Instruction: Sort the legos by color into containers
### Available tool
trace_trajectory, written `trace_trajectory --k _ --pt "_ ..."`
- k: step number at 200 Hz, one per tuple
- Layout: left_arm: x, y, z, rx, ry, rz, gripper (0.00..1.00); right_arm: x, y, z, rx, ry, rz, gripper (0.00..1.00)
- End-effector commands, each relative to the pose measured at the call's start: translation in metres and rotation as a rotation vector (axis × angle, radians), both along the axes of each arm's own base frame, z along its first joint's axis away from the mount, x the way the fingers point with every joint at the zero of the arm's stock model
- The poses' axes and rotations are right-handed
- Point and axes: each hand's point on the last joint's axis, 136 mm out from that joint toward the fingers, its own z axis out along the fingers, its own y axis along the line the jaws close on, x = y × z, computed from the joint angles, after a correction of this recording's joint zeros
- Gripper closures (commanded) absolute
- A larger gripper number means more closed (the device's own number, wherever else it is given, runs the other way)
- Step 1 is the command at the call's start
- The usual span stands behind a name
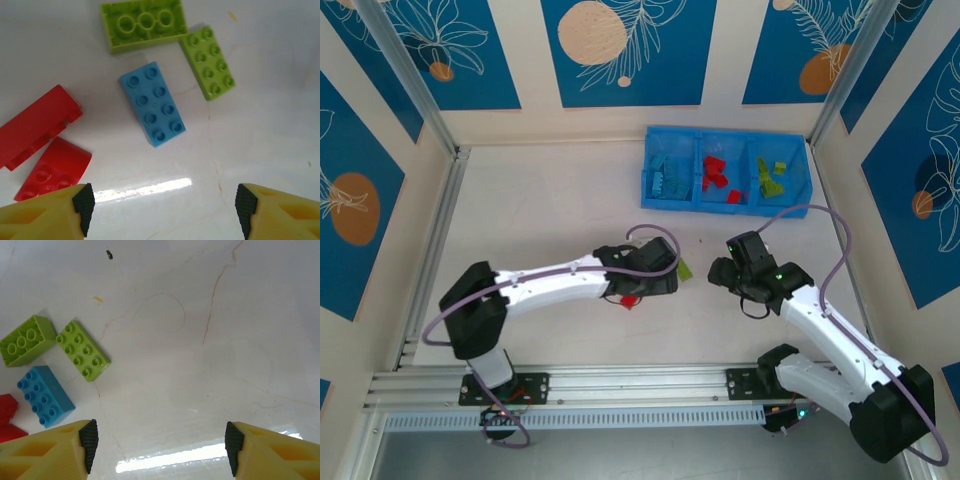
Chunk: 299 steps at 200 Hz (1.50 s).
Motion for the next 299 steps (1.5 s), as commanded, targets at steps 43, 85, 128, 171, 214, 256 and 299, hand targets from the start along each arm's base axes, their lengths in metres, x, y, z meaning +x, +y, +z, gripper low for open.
trace_trajectory --k 43,85,128,171,214,256,299 --pt "0.024 0.001 -0.029 0.173 0.06 0.241 0.25 -0.017 0.0 -0.006 0.021 0.033 0.04 0.29" --pt "0.024 0.004 -0.06 0.228 0.113 0.264 0.32 -0.029 -0.004 -0.006 0.029 0.023 0.044 0.29" --pt "0.026 -0.012 -0.081 0.235 0.134 0.192 0.39 -0.037 -0.001 -0.002 0.053 0.022 0.067 0.29" --pt "0.021 -0.012 -0.089 0.221 0.153 0.172 0.63 -0.042 0.004 0.0 0.068 0.03 0.084 0.29" --pt "0.024 -0.021 -0.036 0.132 0.077 0.089 0.83 -0.042 0.01 0.011 0.077 0.012 0.098 0.29" --pt "0.067 -0.023 0.07 0.078 -0.237 0.003 0.82 -0.038 0.024 0.033 0.129 -0.038 0.119 0.28" --pt "0.183 -0.02 0.089 0.149 -0.409 0.036 0.82 -0.033 0.032 0.047 0.167 -0.079 0.12 0.28"
